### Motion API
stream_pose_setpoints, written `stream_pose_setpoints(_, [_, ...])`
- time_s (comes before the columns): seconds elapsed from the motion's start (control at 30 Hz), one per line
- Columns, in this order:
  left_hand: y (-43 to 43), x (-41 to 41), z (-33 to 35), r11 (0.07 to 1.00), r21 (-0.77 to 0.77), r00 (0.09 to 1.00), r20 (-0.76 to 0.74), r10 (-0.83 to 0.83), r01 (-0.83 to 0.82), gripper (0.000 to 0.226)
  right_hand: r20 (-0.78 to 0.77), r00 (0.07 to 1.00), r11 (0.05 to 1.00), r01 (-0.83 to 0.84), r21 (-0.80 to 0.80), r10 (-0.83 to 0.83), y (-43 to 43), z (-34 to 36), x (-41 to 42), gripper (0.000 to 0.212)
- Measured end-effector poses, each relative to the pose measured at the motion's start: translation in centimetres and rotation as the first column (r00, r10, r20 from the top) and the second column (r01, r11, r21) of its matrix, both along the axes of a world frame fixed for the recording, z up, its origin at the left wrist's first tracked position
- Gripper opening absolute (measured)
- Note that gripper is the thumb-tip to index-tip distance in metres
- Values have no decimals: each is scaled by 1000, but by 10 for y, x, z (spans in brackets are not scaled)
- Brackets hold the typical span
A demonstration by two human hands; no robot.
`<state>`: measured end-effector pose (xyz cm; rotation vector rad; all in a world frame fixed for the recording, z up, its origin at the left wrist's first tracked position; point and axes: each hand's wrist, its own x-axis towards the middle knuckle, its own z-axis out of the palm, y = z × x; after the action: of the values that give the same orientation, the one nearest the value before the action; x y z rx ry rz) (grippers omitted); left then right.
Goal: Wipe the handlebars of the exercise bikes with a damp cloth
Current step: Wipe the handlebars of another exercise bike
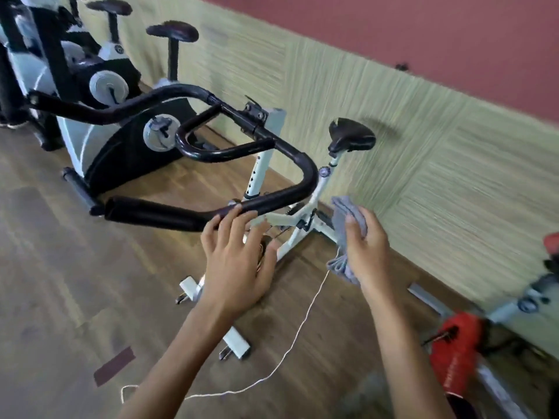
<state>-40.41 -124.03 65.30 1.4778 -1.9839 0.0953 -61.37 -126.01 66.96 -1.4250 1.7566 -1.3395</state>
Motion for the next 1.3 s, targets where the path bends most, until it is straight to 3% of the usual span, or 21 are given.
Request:
stream_pose_setpoints(0.1, [17, -27, -18, 972, 81, 975, -15, -220, 220, 35, 2, 1000, 998, 11, 59, -11, 64, -9, -18, 23])
stream_pose_setpoints(0.2, [34, -70, -38, 884, 213, 906, -11, -424, 416, 38, 0, 997, 991, 79, 107, -79, 134, -12, -42, 23])
stream_pose_setpoints(0.33, [66, -125, -54, 741, 256, 767, -6, -641, 621, 38, -109, 959, 947, 277, 162, -262, 225, -11, -65, 23])
stream_pose_setpoints(0.5, [134, -189, -42, 526, 251, 545, -7, -838, 813, 40, -127, 874, 871, 481, 102, -468, 330, -7, -72, 28])
stream_pose_setpoints(0.67, [178, -222, -29, 400, 213, 410, -1, -912, 892, 38, -116, 757, 761, 648, 17, -642, 394, 2, -84, 26])
stream_pose_setpoints(0.83, [175, -262, -21, 361, 163, 358, 46, -933, 918, 33, -147, 631, 641, 767, -30, -761, 418, 1, -102, 26])
stream_pose_setpoints(0.97, [161, -295, -22, 294, 186, 289, 57, -956, 937, 35, -140, 595, 605, 796, -37, -791, 411, -8, -113, 27])
stream_pose_setpoints(1.2, [123, -369, -53, 20, 260, -15, 131, -991, 965, 46, -213, 493, 513, 857, -48, -844, 348, -35, -131, 30])
stream_pose_setpoints(1.3, [102, -401, -68, -127, 170, -163, 215, -963, 977, 37, -337, 395, 435, 899, -48, -854, 313, -53, -133, 33])
